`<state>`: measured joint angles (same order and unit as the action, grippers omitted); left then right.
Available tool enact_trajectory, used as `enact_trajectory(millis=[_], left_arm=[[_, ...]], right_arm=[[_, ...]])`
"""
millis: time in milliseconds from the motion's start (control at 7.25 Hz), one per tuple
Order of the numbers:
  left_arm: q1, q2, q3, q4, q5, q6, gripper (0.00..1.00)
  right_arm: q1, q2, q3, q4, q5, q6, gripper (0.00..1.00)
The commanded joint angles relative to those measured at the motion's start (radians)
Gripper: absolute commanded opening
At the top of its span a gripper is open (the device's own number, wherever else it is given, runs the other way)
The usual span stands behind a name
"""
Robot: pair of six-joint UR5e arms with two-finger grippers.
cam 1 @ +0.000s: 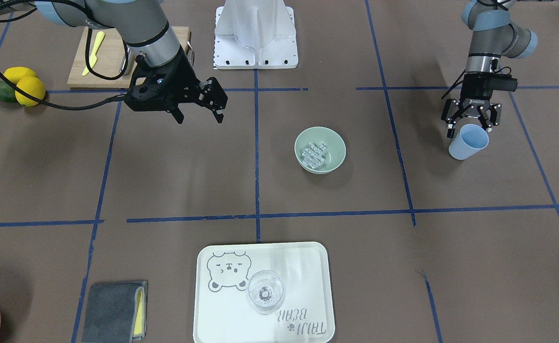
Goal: Pour ice into bowl
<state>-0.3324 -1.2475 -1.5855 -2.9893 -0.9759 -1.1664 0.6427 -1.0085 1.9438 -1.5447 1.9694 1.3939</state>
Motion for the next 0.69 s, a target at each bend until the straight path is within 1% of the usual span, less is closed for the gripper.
enact_trajectory(millis=[0, 276, 414, 552], left_arm=[[0.000, 0.017, -0.019, 0.003, -0.068, 0.001, 1.00], [0.000, 0.126, -0.138, 0.003, -0.118, 0.057, 1.00], [-0.004, 0.144, -0.149, 0.001, -0.145, 0.060, 1.00], [-0.007, 0.176, -0.196, 0.003, -0.185, 0.063, 1.00]], right_arm=[[-0.028, 0.052, -0.067, -0.002, -0.006, 0.008, 1.00], [-0.061, 0.155, -0.191, 0.001, -0.017, 0.022, 1.00], [-0.084, 0.222, -0.271, 0.003, -0.026, 0.030, 1.00], [-0.104, 0.299, -0.370, 0.005, -0.039, 0.031, 1.00]])
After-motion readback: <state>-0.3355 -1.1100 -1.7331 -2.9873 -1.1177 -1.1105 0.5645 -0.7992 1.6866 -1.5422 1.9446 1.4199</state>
